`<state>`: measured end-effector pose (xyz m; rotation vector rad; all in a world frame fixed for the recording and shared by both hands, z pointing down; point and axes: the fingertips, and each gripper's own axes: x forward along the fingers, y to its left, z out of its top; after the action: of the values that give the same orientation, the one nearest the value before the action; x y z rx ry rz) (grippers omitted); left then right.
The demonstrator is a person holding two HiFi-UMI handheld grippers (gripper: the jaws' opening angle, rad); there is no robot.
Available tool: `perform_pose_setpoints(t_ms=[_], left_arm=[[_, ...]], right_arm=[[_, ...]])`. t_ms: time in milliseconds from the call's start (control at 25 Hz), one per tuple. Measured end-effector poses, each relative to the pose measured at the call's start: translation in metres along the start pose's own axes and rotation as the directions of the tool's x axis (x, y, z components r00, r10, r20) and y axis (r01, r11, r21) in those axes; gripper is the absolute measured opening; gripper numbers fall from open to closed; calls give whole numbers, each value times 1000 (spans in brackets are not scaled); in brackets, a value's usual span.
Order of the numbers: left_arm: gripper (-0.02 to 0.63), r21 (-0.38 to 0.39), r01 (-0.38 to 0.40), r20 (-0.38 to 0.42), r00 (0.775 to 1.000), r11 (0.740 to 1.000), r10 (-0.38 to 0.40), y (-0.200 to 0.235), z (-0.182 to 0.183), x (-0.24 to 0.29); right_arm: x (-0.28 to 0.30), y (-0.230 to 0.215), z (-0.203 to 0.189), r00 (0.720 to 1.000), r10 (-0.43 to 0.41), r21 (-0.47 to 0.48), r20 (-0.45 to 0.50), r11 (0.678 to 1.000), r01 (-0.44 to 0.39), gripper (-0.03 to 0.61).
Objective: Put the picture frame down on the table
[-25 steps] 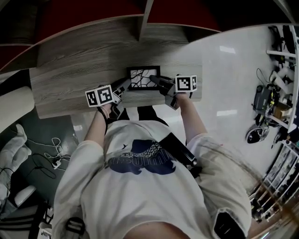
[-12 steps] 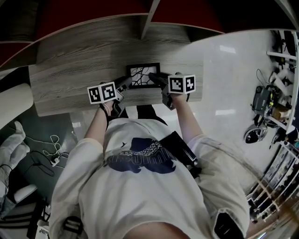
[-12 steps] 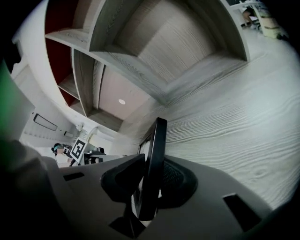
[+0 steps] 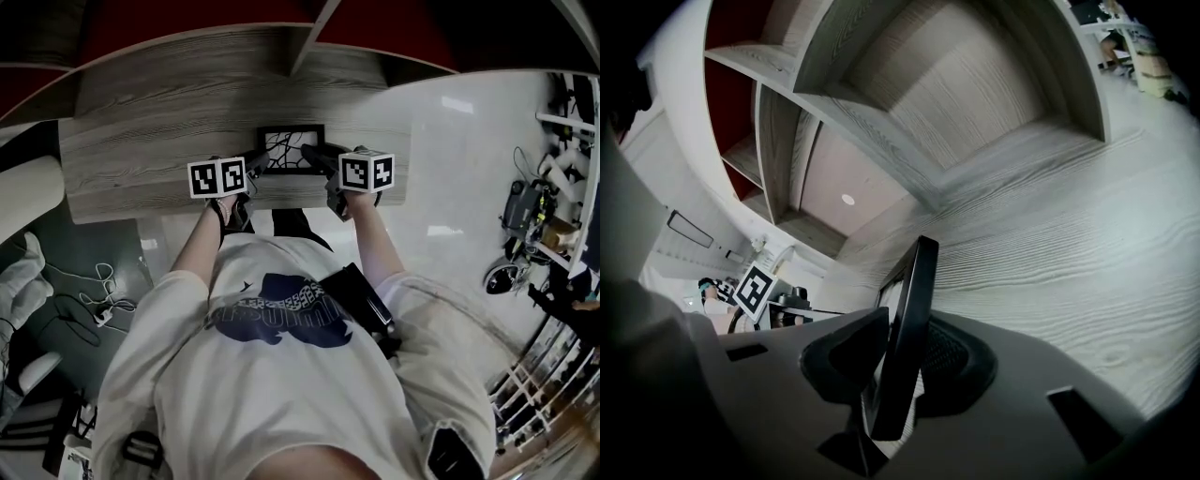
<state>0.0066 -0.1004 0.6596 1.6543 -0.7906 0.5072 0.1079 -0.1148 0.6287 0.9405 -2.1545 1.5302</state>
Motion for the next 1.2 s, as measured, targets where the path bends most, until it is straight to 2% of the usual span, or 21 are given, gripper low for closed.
perform_pose_setpoints(t_ms=[160, 400, 480, 600, 1000, 1200], left_arm=[[121, 37, -56, -22, 998, 998, 56, 1, 0, 1], [120, 60, -94, -42, 994, 994, 97, 3, 0, 4], [118, 57, -98, -46, 994, 993, 101, 2, -1, 5], [80, 52, -105, -43, 993, 993, 107, -1, -1, 6], [78, 51, -119, -38, 992, 992, 121, 4, 0, 12], [78, 52, -120, -40, 992, 991, 122, 5, 0, 12]], right_arm=[[-1, 4, 2, 1000, -1, -13, -1, 1000, 1, 87], [0, 2, 2, 1000, -29, -36, -6, 999, 28, 100], [-1, 1, 1, 999, -41, -39, -2, 998, 41, 106], [-2, 1, 2, 998, -57, -40, 8, 998, 58, 110], [-3, -6, -1, 994, -105, -24, 27, 994, 106, 131], [-7, -12, -4, 992, -117, 22, 45, 993, 116, 132]])
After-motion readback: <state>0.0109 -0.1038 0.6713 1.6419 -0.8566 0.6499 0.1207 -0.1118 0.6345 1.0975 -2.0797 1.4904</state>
